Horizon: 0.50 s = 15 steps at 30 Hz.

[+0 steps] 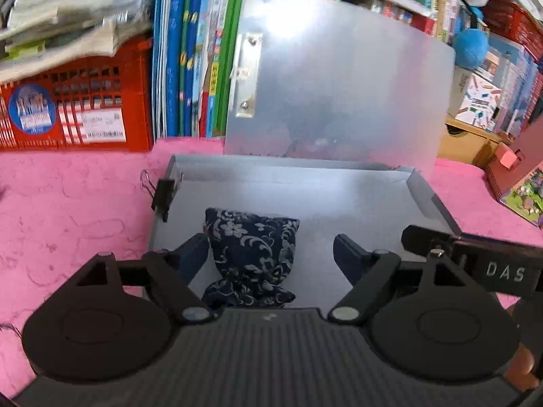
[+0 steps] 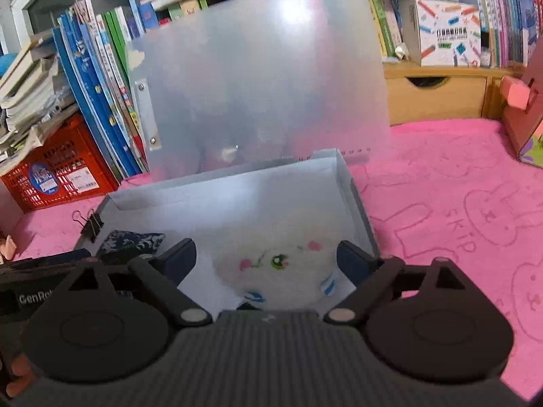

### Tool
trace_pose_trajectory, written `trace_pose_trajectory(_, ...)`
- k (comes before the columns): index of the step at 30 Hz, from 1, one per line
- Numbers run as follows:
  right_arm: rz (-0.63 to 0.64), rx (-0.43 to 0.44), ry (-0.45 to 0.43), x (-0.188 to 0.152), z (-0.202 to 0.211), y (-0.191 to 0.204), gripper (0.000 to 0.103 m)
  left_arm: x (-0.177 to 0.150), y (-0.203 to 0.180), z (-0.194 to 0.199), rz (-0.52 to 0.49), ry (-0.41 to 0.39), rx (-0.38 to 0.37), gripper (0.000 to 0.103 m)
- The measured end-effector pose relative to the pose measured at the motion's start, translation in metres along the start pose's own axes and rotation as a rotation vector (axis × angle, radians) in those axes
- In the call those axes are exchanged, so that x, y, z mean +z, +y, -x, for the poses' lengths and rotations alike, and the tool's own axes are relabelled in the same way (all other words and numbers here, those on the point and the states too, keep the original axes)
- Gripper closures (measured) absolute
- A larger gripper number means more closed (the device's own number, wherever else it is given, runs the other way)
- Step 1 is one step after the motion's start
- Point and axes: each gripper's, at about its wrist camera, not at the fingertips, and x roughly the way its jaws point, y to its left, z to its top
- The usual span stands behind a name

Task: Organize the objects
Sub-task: 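Lower the pouch into the tray and open the left gripper while the right gripper releases the plush there, then lift both tools up and away from the tray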

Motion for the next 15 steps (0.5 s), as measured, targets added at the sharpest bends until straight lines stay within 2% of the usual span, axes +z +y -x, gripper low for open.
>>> trace_pose_trajectory(4,0.017,-0.007,-0.033,0.002,0.024,0.001,0.008,0.000,-0.004,0.024,-0.007,-0.026,0.003,0.018)
trace_pose_trajectory(9,0.050,-0.008,-0.072,-0.001,0.056,0.005,0.008,-0.002,-0.002,0.056,0.033,-0.059,-0.033,0.018)
trace_pose_trajectory(15,0.137,-0.002,-0.114,-0.015,0.095,0.020,0.007,-0.013,-0.005,0.101,0.016,-0.116,-0.063,0.017)
